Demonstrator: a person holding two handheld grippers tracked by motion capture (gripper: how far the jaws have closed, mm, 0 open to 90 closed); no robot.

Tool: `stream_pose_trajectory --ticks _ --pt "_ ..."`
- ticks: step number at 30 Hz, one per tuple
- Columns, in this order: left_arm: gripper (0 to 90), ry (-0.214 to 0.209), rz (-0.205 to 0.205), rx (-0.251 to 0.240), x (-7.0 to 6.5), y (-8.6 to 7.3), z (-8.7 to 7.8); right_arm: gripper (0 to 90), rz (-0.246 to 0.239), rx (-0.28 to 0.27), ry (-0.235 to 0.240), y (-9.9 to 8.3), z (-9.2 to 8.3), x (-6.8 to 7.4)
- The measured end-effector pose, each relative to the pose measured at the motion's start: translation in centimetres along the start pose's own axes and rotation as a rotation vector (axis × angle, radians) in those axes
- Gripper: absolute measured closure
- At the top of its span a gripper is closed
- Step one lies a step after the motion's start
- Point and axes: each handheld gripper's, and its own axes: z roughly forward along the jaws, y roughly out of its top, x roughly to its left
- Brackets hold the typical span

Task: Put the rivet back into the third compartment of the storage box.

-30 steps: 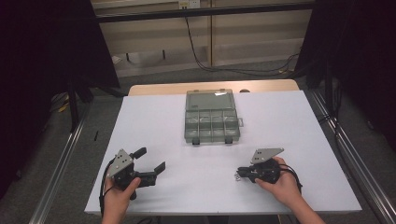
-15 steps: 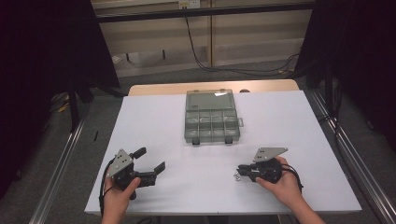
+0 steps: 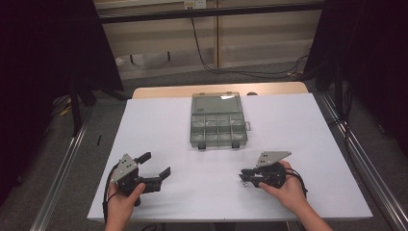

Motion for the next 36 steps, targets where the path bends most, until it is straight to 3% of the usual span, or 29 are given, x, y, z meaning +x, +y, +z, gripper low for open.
stream_pose_trajectory --ticks 12,28,33,36 --pt "5.8 -0.001 0.0 0.002 -0.02 -0.02 0.04 81.0 0.0 0.036 -0.029 -0.23 0.15 -0.31" --pt "5.9 -0.003 0.005 0.006 -0.07 0.02 0.07 84.0 0.064 0.033 -0.042 -0.46 0.05 -0.66" --pt "5.9 0.001 -0.002 -0.001 -0.01 0.01 -0.01 84.0 0.09 -0.016 -0.022 -0.41 -0.04 -0.72" --pt "5.9 0.002 -0.012 -0.01 -0.07 0.02 0.01 84.0 0.083 -0.04 -0.037 -0.19 -0.3 -0.64"
